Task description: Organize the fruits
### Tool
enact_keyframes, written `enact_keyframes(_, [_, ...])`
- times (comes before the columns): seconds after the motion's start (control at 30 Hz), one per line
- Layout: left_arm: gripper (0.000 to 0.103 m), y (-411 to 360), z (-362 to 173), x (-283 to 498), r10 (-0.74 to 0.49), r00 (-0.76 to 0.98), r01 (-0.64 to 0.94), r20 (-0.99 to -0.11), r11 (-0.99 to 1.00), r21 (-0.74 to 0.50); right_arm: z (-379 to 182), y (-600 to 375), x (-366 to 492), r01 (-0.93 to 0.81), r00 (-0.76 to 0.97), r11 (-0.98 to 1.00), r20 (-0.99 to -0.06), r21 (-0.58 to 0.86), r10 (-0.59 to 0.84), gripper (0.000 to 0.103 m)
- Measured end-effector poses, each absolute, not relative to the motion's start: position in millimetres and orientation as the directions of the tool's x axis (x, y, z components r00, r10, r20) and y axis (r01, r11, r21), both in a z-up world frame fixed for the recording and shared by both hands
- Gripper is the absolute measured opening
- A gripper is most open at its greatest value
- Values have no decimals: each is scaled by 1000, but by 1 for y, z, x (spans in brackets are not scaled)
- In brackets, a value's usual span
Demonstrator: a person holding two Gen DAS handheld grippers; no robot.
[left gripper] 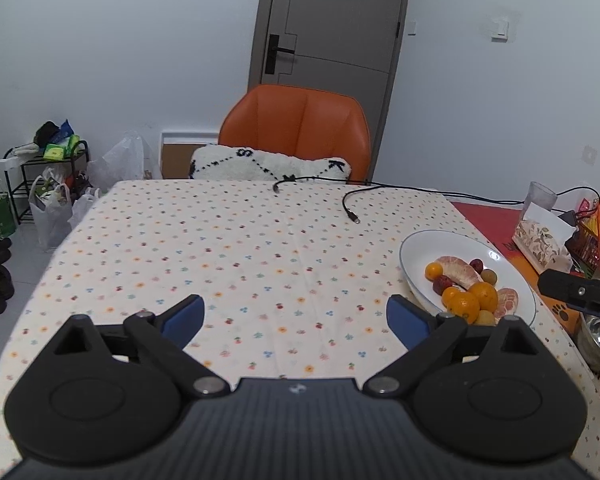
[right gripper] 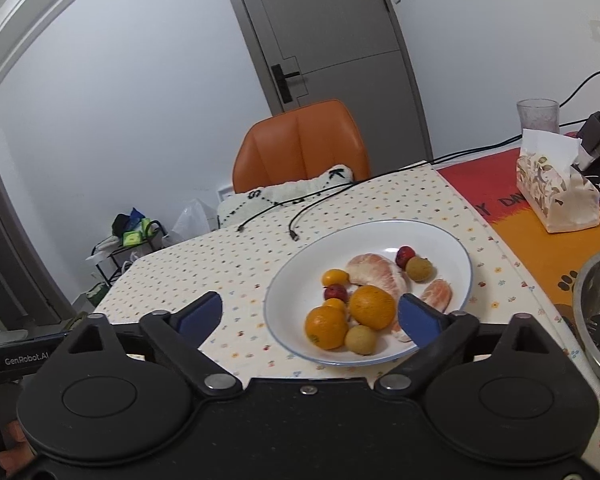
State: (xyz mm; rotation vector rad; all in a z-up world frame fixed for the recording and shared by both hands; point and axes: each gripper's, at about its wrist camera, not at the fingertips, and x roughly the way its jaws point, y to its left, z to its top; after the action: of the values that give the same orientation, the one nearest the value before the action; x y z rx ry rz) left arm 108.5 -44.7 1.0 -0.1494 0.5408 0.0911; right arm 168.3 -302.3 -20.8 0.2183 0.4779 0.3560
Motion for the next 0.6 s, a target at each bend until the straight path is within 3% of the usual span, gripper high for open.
enact_keyframes(0.13, [98, -35, 7, 97, 54, 852, -140, -521, 982, -127, -16, -297, 159, -301, 824, 909, -401, 288, 400, 102])
enact_keyframes(0.6, [100, -15, 35, 55, 79, 862, -150, -502, 983, -103, 3, -279, 134, -395, 771, 862, -395, 318, 499, 103])
